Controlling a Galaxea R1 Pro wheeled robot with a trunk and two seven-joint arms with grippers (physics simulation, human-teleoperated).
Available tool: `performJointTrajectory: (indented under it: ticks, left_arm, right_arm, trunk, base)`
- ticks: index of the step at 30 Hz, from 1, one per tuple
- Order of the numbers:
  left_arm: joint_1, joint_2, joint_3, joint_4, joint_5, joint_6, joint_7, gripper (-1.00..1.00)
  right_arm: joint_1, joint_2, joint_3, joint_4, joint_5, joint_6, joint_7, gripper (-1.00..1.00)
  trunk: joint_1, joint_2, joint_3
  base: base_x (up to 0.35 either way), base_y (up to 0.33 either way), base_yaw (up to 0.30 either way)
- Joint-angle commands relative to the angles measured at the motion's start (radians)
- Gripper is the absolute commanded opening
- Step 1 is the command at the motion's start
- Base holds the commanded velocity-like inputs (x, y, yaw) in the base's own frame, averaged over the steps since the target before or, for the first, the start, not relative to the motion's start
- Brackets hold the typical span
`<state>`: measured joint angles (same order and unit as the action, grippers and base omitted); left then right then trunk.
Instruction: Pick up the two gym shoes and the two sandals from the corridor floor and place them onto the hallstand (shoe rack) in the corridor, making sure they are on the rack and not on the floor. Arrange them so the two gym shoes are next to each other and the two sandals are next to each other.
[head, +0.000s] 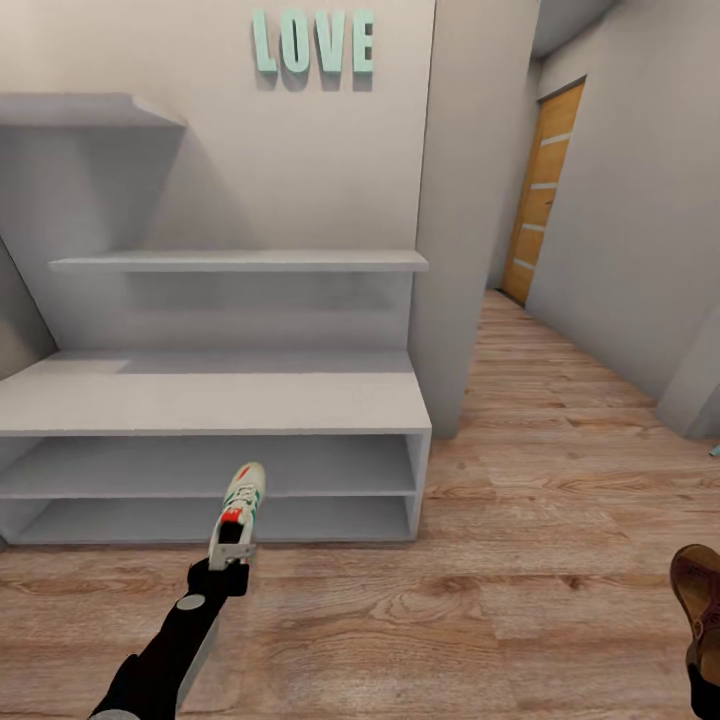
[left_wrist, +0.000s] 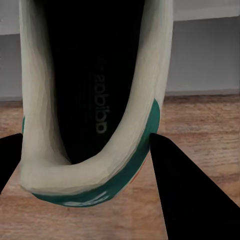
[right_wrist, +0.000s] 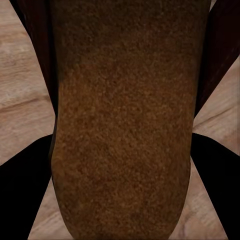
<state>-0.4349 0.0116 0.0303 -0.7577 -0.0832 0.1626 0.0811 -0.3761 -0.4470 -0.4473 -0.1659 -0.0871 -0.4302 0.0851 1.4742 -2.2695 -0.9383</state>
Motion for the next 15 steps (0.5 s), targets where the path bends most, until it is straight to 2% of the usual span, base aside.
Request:
performJointTrajectory:
  ticks: [1,5,9,12,14,15]
  left_arm:
    - [-0.013,0.000,0.000,0.001,-0.010,0.016,0.001,-1.00]
    - [-0.047,0.001,0.000,0.007,-0.009,0.051,0.000,-1.00]
    - [-0.114,0.000,0.000,0.027,-0.009,0.168,-0.001,-1.00]
    - [-0.148,0.000,0.000,0.047,-0.009,0.196,0.000,-1.00]
    - [-0.167,0.000,0.000,0.059,-0.009,0.207,0.000,-1.00]
    - [-0.173,-0.003,-0.002,0.064,-0.013,0.214,0.000,-1.00]
  right_arm:
    - [-0.001,-0.001,-0.003,0.001,-0.011,0.000,0.009,-1.00]
    - [-0.001,-0.003,-0.004,0.000,-0.012,0.005,0.009,-1.00]
    - [-0.001,-0.007,-0.005,-0.002,-0.013,0.005,0.007,-1.00]
    - [-0.001,-0.017,-0.006,-0.002,-0.013,0.004,0.001,-1.00]
    - [-0.001,-0.027,-0.006,-0.002,-0.013,0.004,-0.018,-1.00]
    - [-0.001,-0.032,-0.007,-0.001,-0.013,0.005,-0.049,-1.00]
  trunk:
    - [0.000,0.000,-0.001]
    - [0.000,0.000,-0.001]
    - [0.000,0.000,-0.001]
    - [0.000,0.000,-0.001]
    - [0.000,0.000,-0.001]
    - [0.000,0.000,-0.001]
  base:
    - [0.000,0.000,0.000]
    - [0.000,0.000,0.000]
    - [0.000,0.000,0.000]
    - [0.000,0.000,0.000]
    - [0.000,0.000,0.000]
    - [0.000,0.000,0.000]
